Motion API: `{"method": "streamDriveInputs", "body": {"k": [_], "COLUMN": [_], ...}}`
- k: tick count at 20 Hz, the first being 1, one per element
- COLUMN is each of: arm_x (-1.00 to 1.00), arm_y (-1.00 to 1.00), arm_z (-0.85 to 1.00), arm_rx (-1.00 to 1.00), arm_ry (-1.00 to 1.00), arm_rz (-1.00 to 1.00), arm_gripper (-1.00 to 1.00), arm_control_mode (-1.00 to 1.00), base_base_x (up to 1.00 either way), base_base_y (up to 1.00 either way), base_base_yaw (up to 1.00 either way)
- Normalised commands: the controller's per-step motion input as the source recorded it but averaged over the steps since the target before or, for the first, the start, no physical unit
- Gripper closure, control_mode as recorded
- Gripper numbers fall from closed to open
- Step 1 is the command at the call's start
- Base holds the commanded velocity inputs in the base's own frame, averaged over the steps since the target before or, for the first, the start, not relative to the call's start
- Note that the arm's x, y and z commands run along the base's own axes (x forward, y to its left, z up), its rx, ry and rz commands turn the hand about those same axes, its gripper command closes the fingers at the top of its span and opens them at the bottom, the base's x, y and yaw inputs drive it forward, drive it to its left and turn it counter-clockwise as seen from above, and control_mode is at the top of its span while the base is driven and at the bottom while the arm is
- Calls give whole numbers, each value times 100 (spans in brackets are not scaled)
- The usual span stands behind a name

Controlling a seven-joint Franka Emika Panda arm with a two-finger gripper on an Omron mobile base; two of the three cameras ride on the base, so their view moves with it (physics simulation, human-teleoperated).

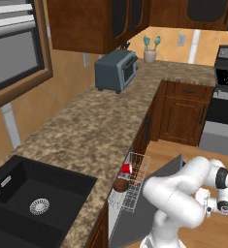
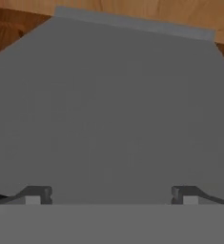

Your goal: Pick up the cup and bowl from the counter, place them in the dishwasher, and close the dishwasher door.

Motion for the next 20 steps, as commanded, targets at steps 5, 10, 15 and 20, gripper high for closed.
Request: {"method": "streamDriveInputs", "body": {"k": [5, 10, 15, 20], "arm_x": [50, 64, 55, 45], "arm_y": [27, 51, 49, 59], "arm_z": [-45, -8, 0, 11], "arm_rx": [3, 9, 12, 17], "arm_ry": [0, 0, 2, 1], "arm_rz": [-1, 0, 0, 0], "arm_gripper": [-100, -100, -100, -100], "arm_control_mode": [-100, -100, -100, -100], "base_base_x": [0, 0, 0, 0], "base_base_y": [0, 0, 0, 0], "base_base_yaw": [0, 0, 0, 0]}}
